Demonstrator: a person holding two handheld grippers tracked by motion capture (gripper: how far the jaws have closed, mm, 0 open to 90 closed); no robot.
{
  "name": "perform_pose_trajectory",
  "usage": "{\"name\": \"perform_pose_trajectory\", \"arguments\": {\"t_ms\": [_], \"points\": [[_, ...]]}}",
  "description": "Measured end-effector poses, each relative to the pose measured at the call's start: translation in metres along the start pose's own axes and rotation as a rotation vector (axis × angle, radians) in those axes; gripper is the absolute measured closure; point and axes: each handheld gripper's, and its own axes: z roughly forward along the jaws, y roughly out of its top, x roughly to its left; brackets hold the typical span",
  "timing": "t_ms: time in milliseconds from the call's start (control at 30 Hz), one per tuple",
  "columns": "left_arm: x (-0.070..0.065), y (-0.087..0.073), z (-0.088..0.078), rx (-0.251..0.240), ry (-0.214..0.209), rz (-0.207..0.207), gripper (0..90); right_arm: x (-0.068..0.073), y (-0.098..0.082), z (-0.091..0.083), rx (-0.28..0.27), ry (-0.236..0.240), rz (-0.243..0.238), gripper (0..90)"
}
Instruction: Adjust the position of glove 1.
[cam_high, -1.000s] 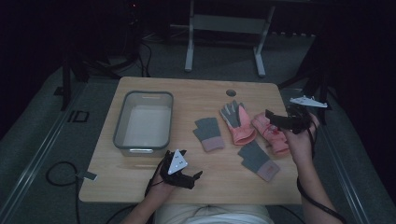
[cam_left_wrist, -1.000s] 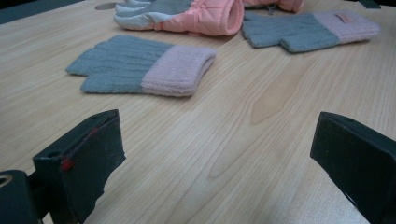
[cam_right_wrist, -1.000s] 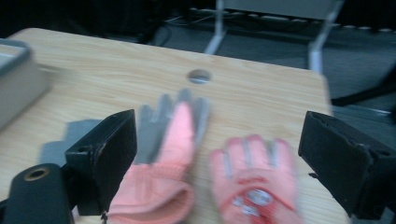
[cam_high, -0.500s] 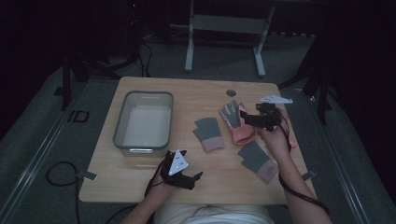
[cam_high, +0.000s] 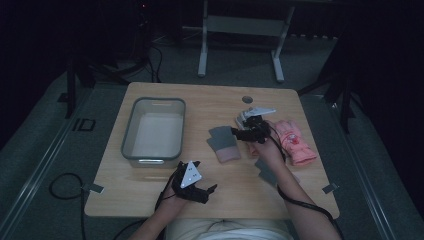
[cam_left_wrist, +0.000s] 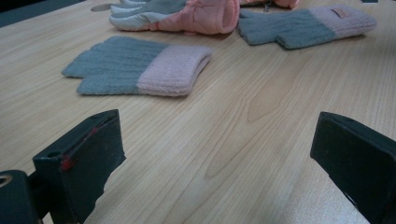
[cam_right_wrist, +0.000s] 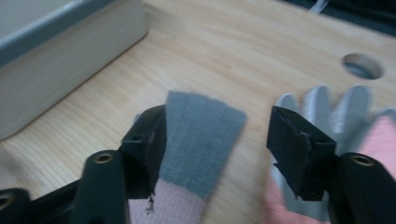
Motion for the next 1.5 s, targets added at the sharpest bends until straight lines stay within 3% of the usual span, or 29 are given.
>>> {"name": "perform_pose_trajectory", "arguments": {"t_ms": [200,467,500,833,933,1067,1100,1167,1200,1267,1367,1433,1500], "points": [[0.000,0.000,0.000,0.002,-0.003,0.001,2.2,0.011,-0.003,0.029,0.066,0.028,-0.017,44.7],[0.000,0.000,0.000,0.001,-0.004,0.001,2.2,0.020,-0.006,0.057,0.140,0.024,-0.059,49.7],[0.000,0.000,-0.001,-0.001,-0.004,-0.001,2.2,0.020,-0.008,0.064,0.168,0.015,-0.068,52.0],[0.001,0.000,-0.001,-0.004,-0.001,-0.009,2.2,0.016,-0.016,0.085,0.246,0.020,-0.071,56.8],[0.001,-0.001,-0.001,-0.005,0.000,-0.012,2.2,0.015,-0.012,0.087,0.280,0.037,-0.077,65.6],[0.001,-0.001,-0.001,-0.010,0.000,-0.018,2.2,0.016,-0.011,0.087,0.285,0.038,-0.086,73.7],[0.001,-0.001,-0.001,-0.012,0.000,-0.019,2.2,0.018,-0.010,0.088,0.280,0.040,-0.065,80.6],[0.002,-0.001,-0.002,-0.015,-0.001,-0.022,2.2,0.019,-0.010,0.087,0.278,0.037,-0.048,82.8],[0.002,-0.001,-0.002,-0.016,0.000,-0.023,2.2,0.020,-0.009,0.082,0.262,0.048,0.001,84.5],[0.002,-0.001,-0.002,-0.017,0.003,-0.024,2.2,0.022,-0.008,0.078,0.250,0.045,0.016,84.5],[0.002,-0.001,-0.002,-0.019,0.008,-0.027,2.2,0.027,-0.004,0.058,0.191,0.058,0.078,84.7],[0.002,-0.001,-0.002,-0.020,0.008,-0.030,2.2,0.034,-0.001,0.033,0.138,0.056,0.123,84.7],[0.003,-0.001,-0.003,-0.022,0.010,-0.031,2.2,0.036,-0.001,0.025,0.122,0.047,0.134,84.7]]}}
